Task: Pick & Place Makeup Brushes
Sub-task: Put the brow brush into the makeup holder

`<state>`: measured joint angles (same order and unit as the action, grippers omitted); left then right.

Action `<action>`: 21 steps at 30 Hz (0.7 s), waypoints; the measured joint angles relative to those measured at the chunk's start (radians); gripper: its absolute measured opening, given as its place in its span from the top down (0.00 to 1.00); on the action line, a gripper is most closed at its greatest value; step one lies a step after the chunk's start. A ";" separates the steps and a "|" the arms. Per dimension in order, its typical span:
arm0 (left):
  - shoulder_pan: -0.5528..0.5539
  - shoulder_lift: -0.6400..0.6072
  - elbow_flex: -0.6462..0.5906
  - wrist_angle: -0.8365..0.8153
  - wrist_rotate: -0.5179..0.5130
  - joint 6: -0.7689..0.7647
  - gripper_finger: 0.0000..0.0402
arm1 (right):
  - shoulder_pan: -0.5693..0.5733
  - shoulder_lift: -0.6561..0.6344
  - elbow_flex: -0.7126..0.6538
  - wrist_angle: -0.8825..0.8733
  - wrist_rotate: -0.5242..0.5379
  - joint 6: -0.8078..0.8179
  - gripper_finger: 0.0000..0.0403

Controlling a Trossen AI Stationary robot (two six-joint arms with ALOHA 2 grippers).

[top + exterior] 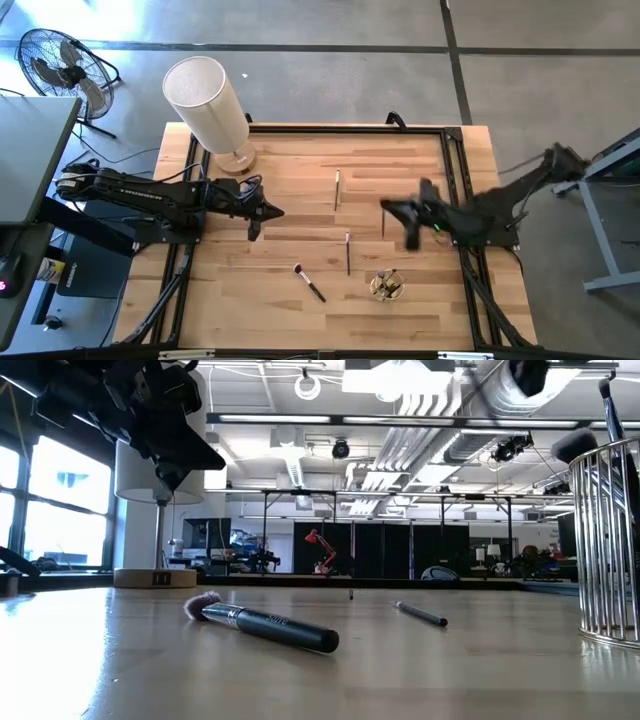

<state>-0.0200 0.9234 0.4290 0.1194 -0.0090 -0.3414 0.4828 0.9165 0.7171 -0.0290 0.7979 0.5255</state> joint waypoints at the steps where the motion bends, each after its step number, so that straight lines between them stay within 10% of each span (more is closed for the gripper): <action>1: 0.000 0.000 0.000 -0.001 0.000 -0.008 1.00 | 0.062 -0.006 -0.029 0.062 0.050 -0.029 0.98; 10: 0.000 0.000 0.000 0.005 0.053 -0.061 1.00 | 0.464 0.158 -0.111 0.396 0.454 -0.159 0.98; 21: -0.018 0.003 0.000 0.006 0.040 -0.101 1.00 | 0.535 0.415 -0.079 0.417 0.517 0.020 0.98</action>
<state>-0.0379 0.9259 0.4290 0.1253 0.0311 -0.4421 1.0176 1.3313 0.6384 0.3885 1.3151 0.5454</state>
